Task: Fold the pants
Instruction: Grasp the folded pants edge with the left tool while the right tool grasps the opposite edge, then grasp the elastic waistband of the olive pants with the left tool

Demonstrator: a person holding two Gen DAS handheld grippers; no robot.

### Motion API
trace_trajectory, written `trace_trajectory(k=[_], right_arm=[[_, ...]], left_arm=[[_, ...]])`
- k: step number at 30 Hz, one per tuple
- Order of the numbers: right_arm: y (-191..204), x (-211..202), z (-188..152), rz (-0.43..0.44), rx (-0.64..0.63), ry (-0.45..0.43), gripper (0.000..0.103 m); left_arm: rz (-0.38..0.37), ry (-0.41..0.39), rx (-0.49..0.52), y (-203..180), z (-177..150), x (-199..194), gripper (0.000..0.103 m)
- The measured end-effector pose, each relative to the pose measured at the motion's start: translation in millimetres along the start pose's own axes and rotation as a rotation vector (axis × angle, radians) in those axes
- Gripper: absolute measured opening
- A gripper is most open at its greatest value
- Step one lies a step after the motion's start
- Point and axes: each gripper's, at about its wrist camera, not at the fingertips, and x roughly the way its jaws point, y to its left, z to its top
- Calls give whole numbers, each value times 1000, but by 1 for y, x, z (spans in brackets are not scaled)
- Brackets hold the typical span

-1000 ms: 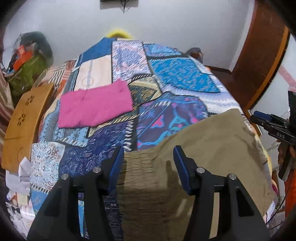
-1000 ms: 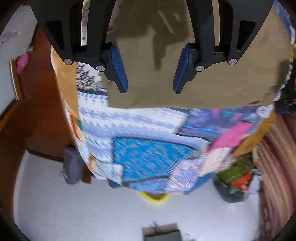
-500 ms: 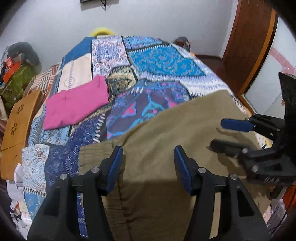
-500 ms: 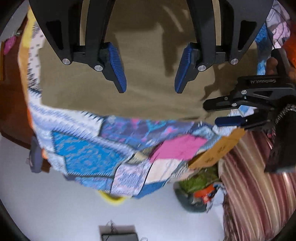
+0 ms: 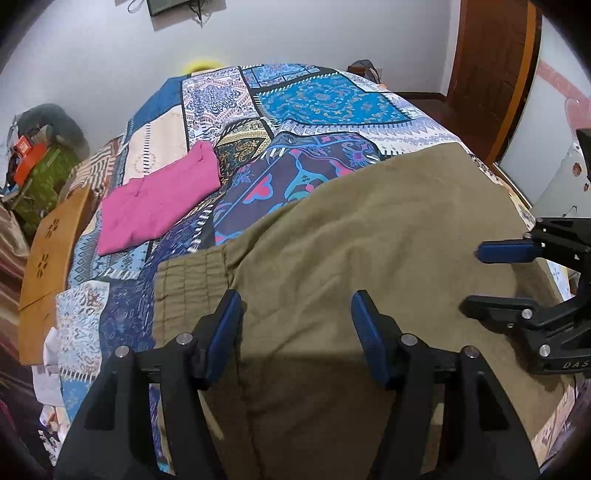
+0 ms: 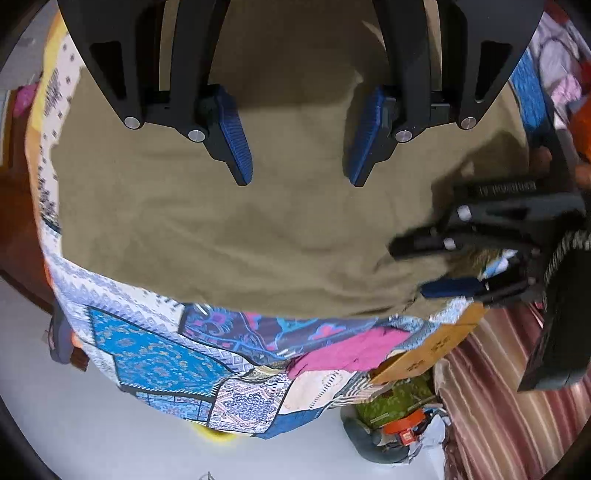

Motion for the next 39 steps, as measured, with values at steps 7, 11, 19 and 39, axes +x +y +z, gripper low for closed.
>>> trace_trajectory(k=[7, 11, 19, 39], right_arm=[[-2, -24, -31, -23, 36, 0, 50], [-3, -36, -48, -28, 63, -3, 51], [0, -50, -62, -58, 107, -19, 52], [42, -37, -47, -59, 23, -135, 60]], left_arm=[[41, -18, -29, 7, -32, -25, 74], [62, -35, -39, 15, -54, -37, 80], [50, -43, -145, 38, -65, -64, 82], [-223, 57, -370, 33, -108, -66, 90]])
